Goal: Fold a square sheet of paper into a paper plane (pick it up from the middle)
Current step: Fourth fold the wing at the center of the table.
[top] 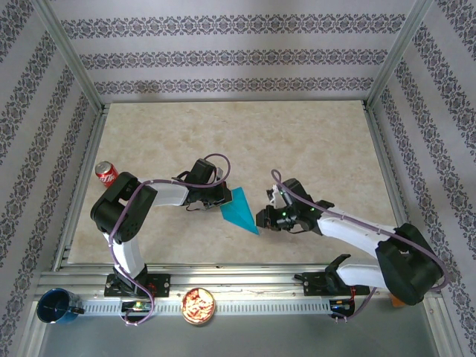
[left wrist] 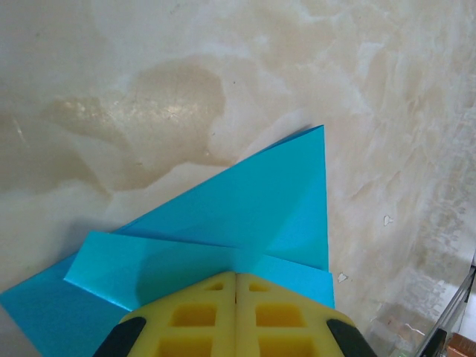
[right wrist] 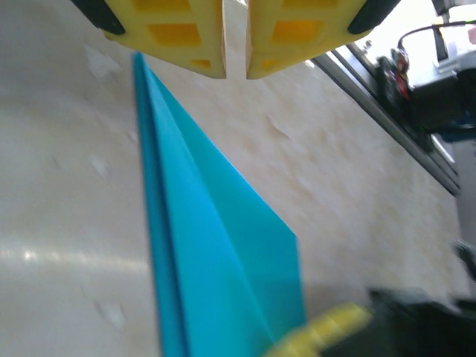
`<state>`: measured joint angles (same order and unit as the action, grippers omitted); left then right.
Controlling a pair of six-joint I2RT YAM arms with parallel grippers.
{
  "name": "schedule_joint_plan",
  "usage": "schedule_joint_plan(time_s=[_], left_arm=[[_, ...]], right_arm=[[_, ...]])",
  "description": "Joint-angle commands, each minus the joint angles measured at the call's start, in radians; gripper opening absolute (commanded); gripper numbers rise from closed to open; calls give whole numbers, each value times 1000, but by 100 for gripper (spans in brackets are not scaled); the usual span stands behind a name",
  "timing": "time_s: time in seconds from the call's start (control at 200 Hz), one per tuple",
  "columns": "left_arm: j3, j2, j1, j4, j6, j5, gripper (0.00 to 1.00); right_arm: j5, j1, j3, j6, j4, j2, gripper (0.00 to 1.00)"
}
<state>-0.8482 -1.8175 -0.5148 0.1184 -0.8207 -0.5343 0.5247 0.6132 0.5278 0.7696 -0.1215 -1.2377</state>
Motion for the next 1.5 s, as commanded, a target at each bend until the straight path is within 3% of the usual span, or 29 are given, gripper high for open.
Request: schedule_joint_plan(time_s=[0.0, 0.185, 0.47, 0.704, 0.934, 1.089, 1.494], left_arm=[[34, -16, 23, -71, -8, 80, 0], [37, -14, 23, -66, -11, 78, 0], [35, -15, 22, -66, -11, 74, 0], [14, -1, 23, -86, -2, 69, 1], [-3, 77, 21, -82, 14, 8, 8], [13, 151, 14, -127, 15, 26, 14], [61, 118, -154, 1, -87, -20, 10]], right_arm=[[-61, 2, 57, 28, 1, -52, 16], [40, 9, 146, 69, 70, -239, 12], [35, 12, 185, 60, 86, -380, 8], [19, 10, 86, 44, 79, -404, 5], [8, 8, 78, 36, 74, -414, 4], [-2, 3, 83, 36, 65, -408, 4], [-9, -7, 75, 40, 62, -404, 4]])
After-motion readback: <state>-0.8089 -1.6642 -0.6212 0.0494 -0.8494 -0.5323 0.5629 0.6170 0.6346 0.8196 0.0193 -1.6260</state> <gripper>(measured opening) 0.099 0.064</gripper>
